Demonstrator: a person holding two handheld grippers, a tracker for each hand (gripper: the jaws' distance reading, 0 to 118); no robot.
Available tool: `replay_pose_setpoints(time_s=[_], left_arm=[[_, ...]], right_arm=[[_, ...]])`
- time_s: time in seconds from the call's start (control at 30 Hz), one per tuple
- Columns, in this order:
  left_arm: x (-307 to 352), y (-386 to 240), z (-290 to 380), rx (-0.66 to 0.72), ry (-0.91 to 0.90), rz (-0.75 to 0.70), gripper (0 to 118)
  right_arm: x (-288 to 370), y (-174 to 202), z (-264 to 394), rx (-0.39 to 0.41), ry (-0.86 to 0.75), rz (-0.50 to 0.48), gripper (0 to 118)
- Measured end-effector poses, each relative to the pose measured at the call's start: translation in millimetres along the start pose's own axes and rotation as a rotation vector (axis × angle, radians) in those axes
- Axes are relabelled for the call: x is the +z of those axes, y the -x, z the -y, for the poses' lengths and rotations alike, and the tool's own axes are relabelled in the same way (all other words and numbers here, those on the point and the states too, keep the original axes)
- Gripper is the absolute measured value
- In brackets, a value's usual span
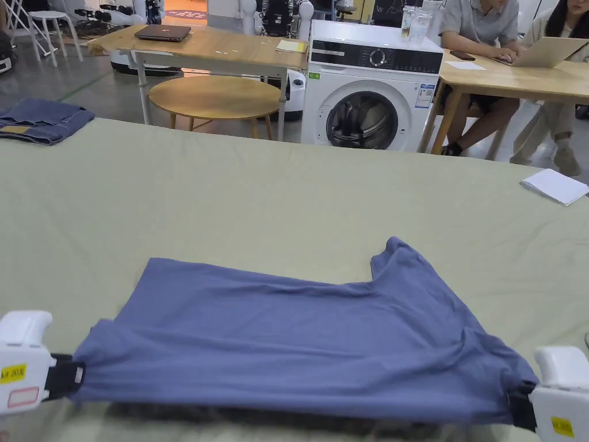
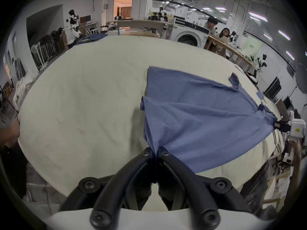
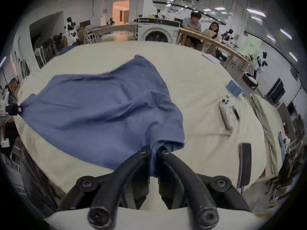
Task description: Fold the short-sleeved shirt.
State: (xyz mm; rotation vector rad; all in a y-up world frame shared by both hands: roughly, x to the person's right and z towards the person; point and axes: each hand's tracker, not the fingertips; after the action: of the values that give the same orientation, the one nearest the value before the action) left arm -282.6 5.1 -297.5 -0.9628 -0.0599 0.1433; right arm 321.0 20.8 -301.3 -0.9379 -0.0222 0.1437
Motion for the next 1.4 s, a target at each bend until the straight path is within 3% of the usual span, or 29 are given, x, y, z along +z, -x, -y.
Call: replay_pose_setpoints(time_s=[0.23, 0.4, 0.47, 0.5, 0.6, 0.67, 0.87, 0.93, 1.07, 1.1, 1.13, 1.17, 1.4], left_arm=[[-39, -1, 42, -0.007, 0.086, -0.026, 0], [-39, 3, 38, 0.014, 0.082, -0.014, 0], [-33, 3, 34, 0.019, 0.083, -0.005, 0], [-31, 3, 32, 0.028, 0.074, -0.001, 1], [-19, -2, 24, 0.036, 0.031, -0.007, 23], [-6, -8, 15, 0.009, -0.045, -0.018, 39], [24, -38, -12, -0.026, -0.289, 0.013, 39], [30, -53, -17, -0.055, -0.362, -0.009, 39], [35, -78, -19, -0.091, -0.49, -0.036, 37], [32, -80, -20, -0.094, -0.512, -0.034, 23], [33, -85, -18, -0.109, -0.546, -0.023, 5], [32, -91, -18, -0.127, -0.545, -0.036, 0], [3, -90, -48, -0.105, -0.476, -0.033, 0]], right_arm=[[-47, 2, 44, 0.028, 0.115, 0.018, 6], [-61, -1, 48, 0.018, 0.088, 0.034, 9], [-59, -5, 44, -0.007, 0.085, 0.028, 19], [-55, -5, 42, -0.013, 0.085, 0.032, 31], [-37, -10, 31, -0.065, 0.0, 0.029, 62], [-20, -9, 21, -0.112, -0.087, 0.014, 62], [14, 25, -8, -0.15, -0.372, -0.029, 62], [21, 45, -14, -0.152, -0.449, -0.038, 55], [27, 80, -25, -0.142, -0.546, -0.056, 5], [28, 87, -27, -0.143, -0.565, -0.066, 0], [28, 93, -28, -0.139, -0.58, -0.068, 0], [26, 100, -32, -0.136, -0.578, -0.072, 0], [12, 127, -45, -0.119, -0.584, -0.1, 0]])
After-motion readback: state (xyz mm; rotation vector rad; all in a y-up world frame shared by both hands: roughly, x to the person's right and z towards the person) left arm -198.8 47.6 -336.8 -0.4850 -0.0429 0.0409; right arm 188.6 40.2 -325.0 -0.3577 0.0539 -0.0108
